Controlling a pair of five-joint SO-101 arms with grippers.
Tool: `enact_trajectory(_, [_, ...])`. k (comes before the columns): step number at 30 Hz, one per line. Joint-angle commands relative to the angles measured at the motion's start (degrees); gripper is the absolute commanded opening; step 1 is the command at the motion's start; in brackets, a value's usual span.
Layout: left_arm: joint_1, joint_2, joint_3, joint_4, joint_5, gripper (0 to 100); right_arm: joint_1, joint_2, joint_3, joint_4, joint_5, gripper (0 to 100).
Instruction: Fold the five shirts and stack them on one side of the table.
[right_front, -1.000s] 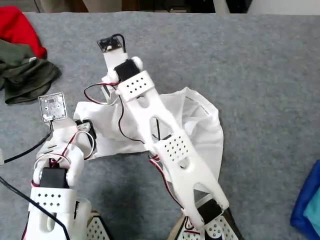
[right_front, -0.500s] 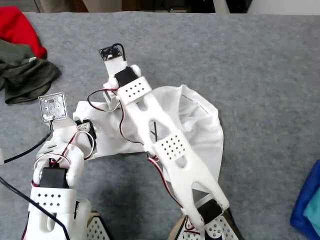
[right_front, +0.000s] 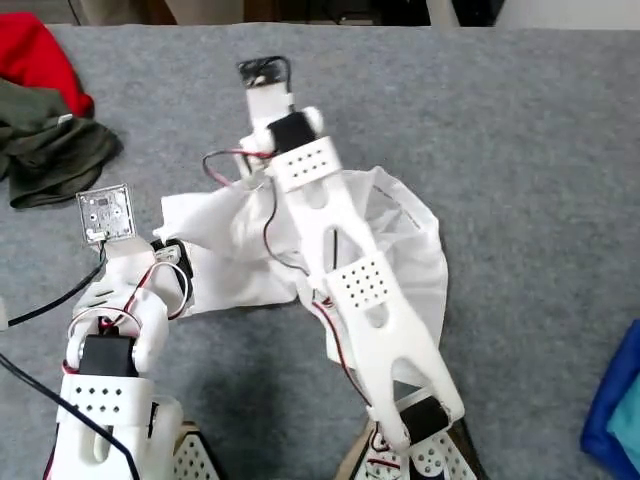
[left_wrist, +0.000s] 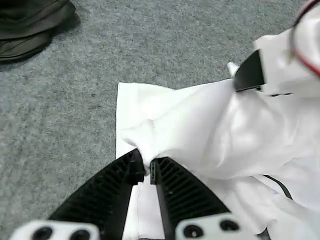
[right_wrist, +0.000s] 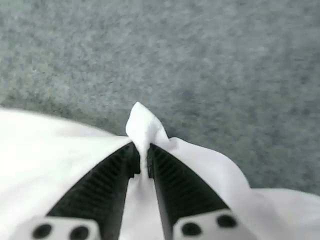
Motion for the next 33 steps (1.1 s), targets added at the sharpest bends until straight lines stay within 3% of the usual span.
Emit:
enact_trajectory(1, [0.1, -1.0, -4.9, 1.0, 0.2, 2, 5.6, -7.1, -2.4, 2.7, 3.1, 0.5])
enact_trajectory(8, [0.1, -1.0, -15.5, 3.6, 0.2, 2, 17.2, -26.8, -3.2, 2.6, 4.0, 0.5])
enact_trajectory(12, [0.1, -1.0, -23.0, 7.3, 0.1, 2, 21.3, -40.6, -3.1, 2.6, 9.2, 0.5])
enact_trajectory(27, [0.2, -0.5, -53.8, 19.9, 0.1, 2, 30.1, -78.0, -3.0, 2.5, 18.6, 0.5])
enact_trajectory(33, [0.1, -0.3, -65.4, 25.8, -6.3, 2, 32.0, -88.5, -2.6, 1.7, 22.5, 0.5])
